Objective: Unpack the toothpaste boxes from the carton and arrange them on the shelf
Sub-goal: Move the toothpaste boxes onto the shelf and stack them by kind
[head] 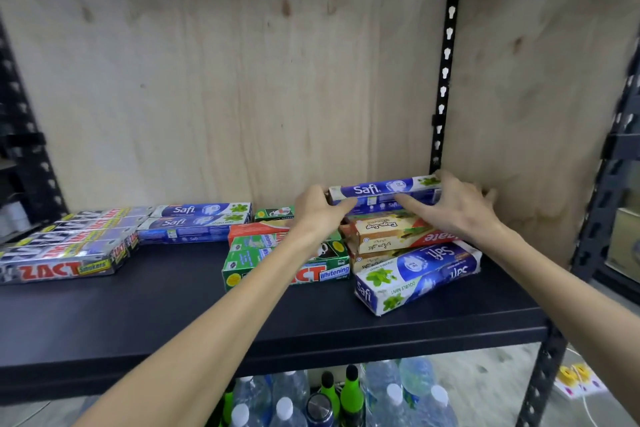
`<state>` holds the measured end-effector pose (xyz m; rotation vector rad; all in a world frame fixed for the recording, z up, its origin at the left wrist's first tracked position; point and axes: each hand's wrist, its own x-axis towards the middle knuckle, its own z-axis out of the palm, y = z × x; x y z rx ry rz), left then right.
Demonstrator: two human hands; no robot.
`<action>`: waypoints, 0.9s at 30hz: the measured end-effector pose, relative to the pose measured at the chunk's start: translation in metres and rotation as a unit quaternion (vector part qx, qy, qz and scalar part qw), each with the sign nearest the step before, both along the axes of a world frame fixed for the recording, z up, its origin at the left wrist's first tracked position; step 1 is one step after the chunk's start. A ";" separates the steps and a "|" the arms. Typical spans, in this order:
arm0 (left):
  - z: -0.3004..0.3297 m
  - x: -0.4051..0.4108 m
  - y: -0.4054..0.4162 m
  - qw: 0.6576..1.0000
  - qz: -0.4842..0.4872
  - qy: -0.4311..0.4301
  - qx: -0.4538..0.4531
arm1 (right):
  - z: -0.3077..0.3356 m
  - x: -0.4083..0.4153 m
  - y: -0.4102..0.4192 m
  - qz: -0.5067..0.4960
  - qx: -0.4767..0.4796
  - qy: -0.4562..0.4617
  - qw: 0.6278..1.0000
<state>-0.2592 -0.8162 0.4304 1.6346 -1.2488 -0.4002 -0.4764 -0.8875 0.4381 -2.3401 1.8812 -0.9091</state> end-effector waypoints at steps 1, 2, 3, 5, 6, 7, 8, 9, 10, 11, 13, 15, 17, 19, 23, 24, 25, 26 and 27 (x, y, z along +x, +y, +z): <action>0.004 0.007 0.004 1.000 -0.002 -0.006 -0.014 | 0.003 0.004 0.001 0.007 -0.014 -0.002 1.000; 0.009 0.015 0.008 1.000 -0.001 -0.015 -0.027 | 0.005 0.010 0.003 0.015 -0.028 -0.006 0.999; 0.013 0.024 0.014 0.999 0.004 -0.026 -0.040 | 0.006 0.017 0.004 0.024 -0.043 -0.015 0.999; 0.020 0.045 0.030 0.997 0.024 -0.051 -0.060 | 0.006 0.035 0.009 0.047 -0.065 -0.036 0.996; 0.023 0.059 0.038 0.996 0.031 -0.062 -0.063 | 0.007 0.046 0.012 0.060 -0.074 -0.046 0.994; 0.025 0.072 0.047 0.995 0.032 -0.071 -0.064 | 0.007 0.058 0.016 0.071 -0.080 -0.055 0.993; 0.026 0.087 0.056 0.994 0.034 -0.078 -0.066 | 0.007 0.072 0.022 0.081 -0.087 -0.061 0.991; 0.027 0.103 0.065 0.994 0.039 -0.082 -0.069 | 0.008 0.086 0.028 0.092 -0.094 -0.065 0.989; 0.027 0.119 0.073 0.992 0.048 -0.084 -0.076 | 0.009 0.101 0.033 0.107 -0.100 -0.070 0.987; 0.026 0.135 0.080 0.991 0.059 -0.086 -0.080 | 0.010 0.117 0.039 0.122 -0.104 -0.078 0.984; 0.022 0.168 0.093 0.989 0.082 -0.083 -0.087 | 0.009 0.150 0.048 0.152 -0.109 -0.088 0.979; 0.016 0.203 0.105 0.986 0.104 -0.092 -0.088 | 0.006 0.182 0.052 0.177 -0.102 -0.090 0.975; 0.008 0.237 0.116 0.984 0.119 -0.107 -0.081 | 0.001 0.210 0.058 0.201 -0.076 -0.104 0.971; -0.003 0.268 0.125 0.984 0.121 -0.110 -0.067 | -0.004 0.235 0.066 0.221 -0.046 -0.124 0.966; -0.021 0.309 0.142 0.977 0.147 -0.136 -0.073 | -0.018 0.273 0.075 0.257 0.001 -0.164 0.952; -0.025 0.317 0.145 0.976 0.150 -0.138 -0.077 | -0.021 0.280 0.075 0.264 0.008 -0.162 0.951; -0.028 0.323 0.148 0.976 0.151 -0.137 -0.080 | -0.024 0.286 0.074 0.269 0.014 -0.156 0.950; -0.031 0.327 0.150 0.976 0.152 -0.133 -0.084 | -0.026 0.292 0.074 0.274 0.018 -0.151 0.950; -0.034 0.331 0.151 0.975 0.154 -0.132 -0.087 | -0.027 0.296 0.074 0.278 0.023 -0.147 0.949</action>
